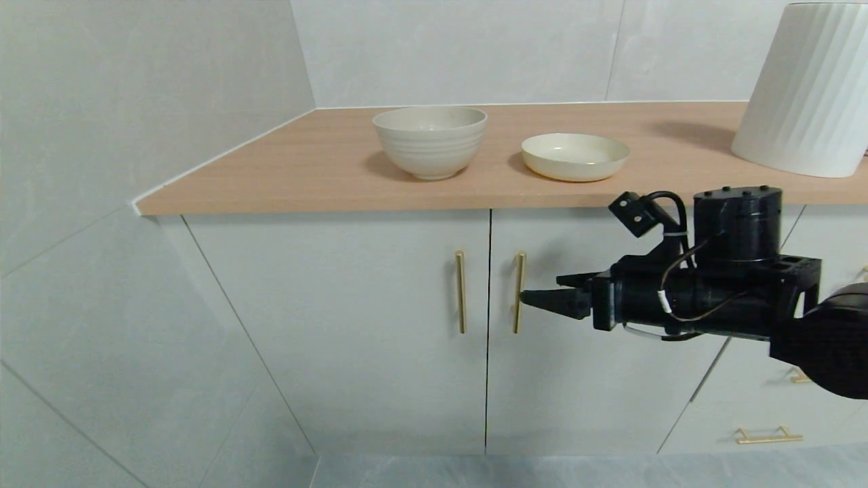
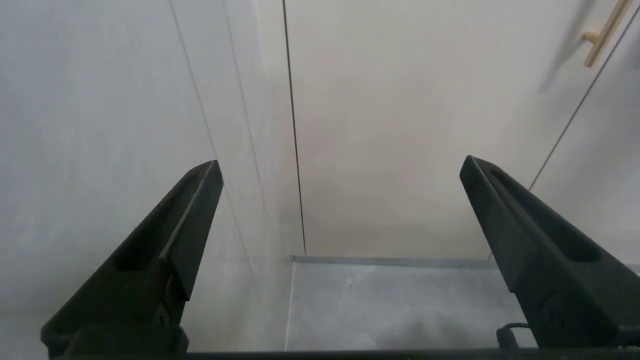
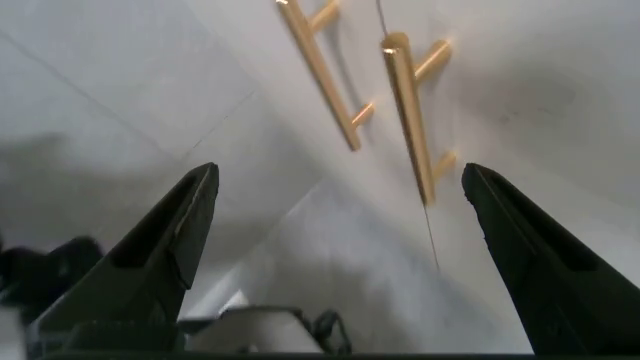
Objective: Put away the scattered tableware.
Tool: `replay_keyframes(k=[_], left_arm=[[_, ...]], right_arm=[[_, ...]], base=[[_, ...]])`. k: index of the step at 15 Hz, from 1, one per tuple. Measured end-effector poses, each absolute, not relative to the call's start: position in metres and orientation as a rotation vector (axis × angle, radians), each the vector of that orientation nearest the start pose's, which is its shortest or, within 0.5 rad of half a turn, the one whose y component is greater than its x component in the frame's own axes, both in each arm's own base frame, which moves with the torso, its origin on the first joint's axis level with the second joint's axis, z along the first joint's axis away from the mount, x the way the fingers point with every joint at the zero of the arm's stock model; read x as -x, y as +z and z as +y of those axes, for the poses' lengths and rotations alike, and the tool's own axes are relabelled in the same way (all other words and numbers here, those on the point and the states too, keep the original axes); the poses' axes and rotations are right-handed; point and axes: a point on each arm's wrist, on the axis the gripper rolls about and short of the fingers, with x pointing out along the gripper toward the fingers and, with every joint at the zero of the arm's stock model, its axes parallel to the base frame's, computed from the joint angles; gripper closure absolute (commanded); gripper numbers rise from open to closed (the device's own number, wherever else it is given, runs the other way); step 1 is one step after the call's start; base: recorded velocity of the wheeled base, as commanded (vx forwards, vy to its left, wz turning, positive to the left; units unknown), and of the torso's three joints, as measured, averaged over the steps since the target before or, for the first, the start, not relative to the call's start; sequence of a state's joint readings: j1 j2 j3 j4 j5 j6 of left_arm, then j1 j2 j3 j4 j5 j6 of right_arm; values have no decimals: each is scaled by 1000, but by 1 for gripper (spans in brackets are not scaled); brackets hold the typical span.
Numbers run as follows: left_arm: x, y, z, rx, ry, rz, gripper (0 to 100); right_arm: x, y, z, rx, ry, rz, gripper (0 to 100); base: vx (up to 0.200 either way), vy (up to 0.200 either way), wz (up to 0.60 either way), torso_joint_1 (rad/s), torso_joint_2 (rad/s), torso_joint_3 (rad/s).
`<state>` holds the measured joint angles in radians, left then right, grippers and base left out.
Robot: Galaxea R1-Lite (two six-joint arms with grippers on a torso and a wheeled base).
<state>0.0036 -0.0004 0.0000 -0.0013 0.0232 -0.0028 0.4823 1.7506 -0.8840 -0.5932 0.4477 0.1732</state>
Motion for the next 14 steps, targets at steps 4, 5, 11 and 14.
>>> replay_keyframes(k=[4,5,11,14], left_arm=[[23,76,0,3,26,-2,0],[23,76,0,3,26,-2,0],[23,76,0,3,26,-2,0],[23,76,0,3,27,-2,0]], right_arm=[[-303,154,173,-264,893,349,0],[-305,149,175,-267,888,342,0],[-309,131,195,-263,849,303,0],[-308,126,206,-341,843,296,0]], base=[[0,0,0,0,0,0],[0,0,0,0,0,0],[0,0,0,0,0,0],[0,0,0,0,0,0]])
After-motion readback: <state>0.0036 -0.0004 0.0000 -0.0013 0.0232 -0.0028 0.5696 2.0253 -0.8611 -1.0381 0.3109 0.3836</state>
